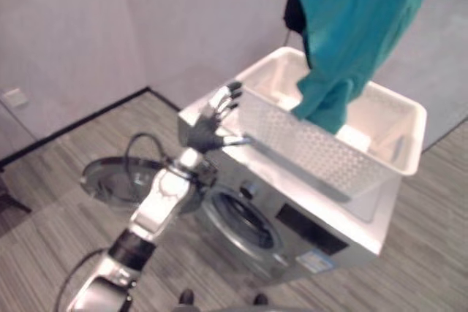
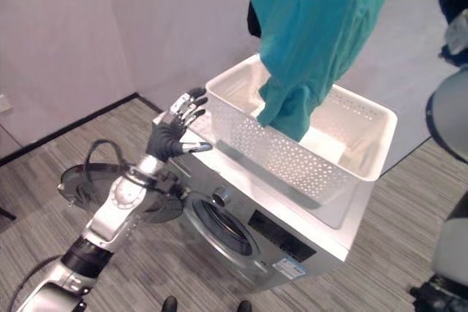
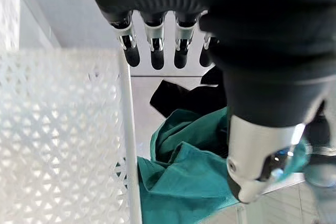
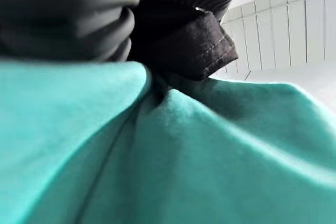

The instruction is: Grab the laundry basket,head to the washer,open it,put in the laundry and shut it.

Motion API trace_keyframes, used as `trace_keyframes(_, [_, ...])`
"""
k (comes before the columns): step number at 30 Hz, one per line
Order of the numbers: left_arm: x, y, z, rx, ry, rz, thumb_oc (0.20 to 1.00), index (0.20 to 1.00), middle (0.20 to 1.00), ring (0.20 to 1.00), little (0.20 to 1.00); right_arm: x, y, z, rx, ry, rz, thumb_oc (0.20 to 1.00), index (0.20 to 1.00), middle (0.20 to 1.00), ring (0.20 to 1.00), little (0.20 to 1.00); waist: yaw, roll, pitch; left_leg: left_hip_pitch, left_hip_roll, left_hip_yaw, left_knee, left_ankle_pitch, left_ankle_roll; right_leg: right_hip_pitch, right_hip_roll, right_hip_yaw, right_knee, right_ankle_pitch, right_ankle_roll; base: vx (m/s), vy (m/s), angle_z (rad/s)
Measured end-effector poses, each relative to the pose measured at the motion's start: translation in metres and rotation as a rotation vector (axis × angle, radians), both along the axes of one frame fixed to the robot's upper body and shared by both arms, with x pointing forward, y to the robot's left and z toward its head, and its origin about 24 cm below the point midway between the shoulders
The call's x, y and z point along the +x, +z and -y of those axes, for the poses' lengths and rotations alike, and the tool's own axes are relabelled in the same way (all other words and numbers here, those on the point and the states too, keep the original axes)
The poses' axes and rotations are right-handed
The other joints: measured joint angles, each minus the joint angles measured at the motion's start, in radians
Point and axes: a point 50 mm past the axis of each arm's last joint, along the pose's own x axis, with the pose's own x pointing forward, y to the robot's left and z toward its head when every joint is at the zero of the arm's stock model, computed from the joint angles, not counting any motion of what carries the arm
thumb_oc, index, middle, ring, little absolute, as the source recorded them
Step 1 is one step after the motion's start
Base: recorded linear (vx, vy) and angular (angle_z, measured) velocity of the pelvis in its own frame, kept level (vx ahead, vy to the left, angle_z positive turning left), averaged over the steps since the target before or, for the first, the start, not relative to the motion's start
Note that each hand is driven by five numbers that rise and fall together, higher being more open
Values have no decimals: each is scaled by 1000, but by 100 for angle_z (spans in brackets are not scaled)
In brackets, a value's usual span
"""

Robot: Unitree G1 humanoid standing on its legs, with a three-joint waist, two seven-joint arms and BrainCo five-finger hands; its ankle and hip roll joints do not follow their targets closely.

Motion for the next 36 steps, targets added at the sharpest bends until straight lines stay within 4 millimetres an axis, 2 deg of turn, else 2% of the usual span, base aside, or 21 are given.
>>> trace_keyframes(3, [7,0,7,-20,25,-16,1000,1000,1000,1000,1000,9,-12,-16,-6,45,-35,200,200,200,200,200,-27,0,-9,11,0,14,-7,-1,1,-2,0,15,0,1,1,16,17,-17])
trace_keyframes(9, [28,3,14,-46,96,-46,1000,1000,1000,1000,1000,21,-31,-43,20,139,-99,200,200,200,200,200,-41,2,-13,23,1,43,-12,-1,2,-6,1,38,0,5,2,10,9,-11])
trace_keyframes(12, [36,5,18,-64,121,-64,1000,1000,1000,1000,1000,23,-38,-60,12,187,-120,200,200,200,200,200,-54,2,-17,31,1,54,-19,-2,3,-7,1,50,0,8,4,9,3,-12])
trace_keyframes(14, [38,6,29,-62,96,-71,1000,1000,1000,1000,1000,23,-41,-70,6,218,-131,200,200,200,200,200,-69,-1,-23,35,1,56,-27,-1,4,-10,1,55,0,8,4,20,6,-6])
trace_keyframes(19, [44,8,45,-49,81,-87,1000,1000,1000,1000,1000,22,-47,-85,-4,270,-148,200,200,200,200,200,-76,0,-33,41,0,63,-32,-2,5,-12,1,62,0,8,4,11,-1,-5])
trace_keyframes(22, [45,10,55,-57,63,-95,1000,1000,1000,1000,1000,23,-51,-91,6,293,-164,200,200,200,200,200,-87,0,-34,47,1,71,-36,-2,5,-12,1,67,0,8,4,8,2,-6])
trace_keyframes(26, [45,10,57,-44,58,-94,1000,1000,1000,1000,1000,27,-57,-89,18,294,-182,200,200,200,200,200,-90,1,-35,50,1,81,-38,-2,6,-15,1,73,0,9,5,6,2,-7])
trace_keyframes(36, [50,14,47,-47,116,-84,1000,1000,1000,1000,1000,30,-61,-85,38,288,-196,200,200,200,200,200,-90,8,-39,51,1,85,-40,-3,7,-16,1,75,0,9,5,0,0,0])
